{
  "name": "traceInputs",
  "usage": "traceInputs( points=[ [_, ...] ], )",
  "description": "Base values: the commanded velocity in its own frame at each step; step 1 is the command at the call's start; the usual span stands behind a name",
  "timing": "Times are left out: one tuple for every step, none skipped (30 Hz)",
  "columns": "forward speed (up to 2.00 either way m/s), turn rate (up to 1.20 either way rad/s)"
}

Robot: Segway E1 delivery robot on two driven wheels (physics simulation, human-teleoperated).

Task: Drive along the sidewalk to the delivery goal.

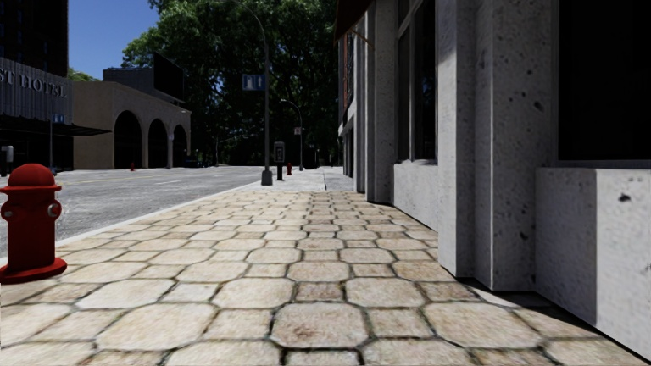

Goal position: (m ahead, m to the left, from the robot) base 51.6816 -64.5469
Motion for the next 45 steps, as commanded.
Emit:
traceInputs(
  points=[
    [2.0,0.0],
    [2.0,0.0],
    [2.0,0.0],
    [2.0,0.0],
    [2.0,0.0],
    [2.0,0.0],
    [2.0,0.0],
    [2.0,0.0],
    [2.0,0.0],
    [2.0,0.0],
    [2.0,0.0],
    [2.0,0.0],
    [2.0,0.0],
    [2.0,0.0],
    [2.0,0.0],
    [2.0,0.0],
    [2.0,0.0],
    [2.0,0.0],
    [2.0,0.0],
    [2.0,0.0],
    [2.0,0.0],
    [2.0,0.0],
    [2.0,0.0],
    [2.0,0.0],
    [2.0,0.0],
    [2.0,0.0],
    [2.0,0.0],
    [2.0,0.0],
    [2.0,0.0],
    [2.0,0.0],
    [2.0,0.0],
    [2.0,0.0],
    [2.0,0.0],
    [2.0,0.0],
    [2.0,0.0],
    [2.0,0.0],
    [2.0,0.0],
    [2.0,0.0],
    [2.0,0.0],
    [2.0,0.0],
    [2.0,0.0],
    [2.0,0.0],
    [2.0,0.0],
    [2.0,0.0],
    [2.0,0.0]
  ],
)
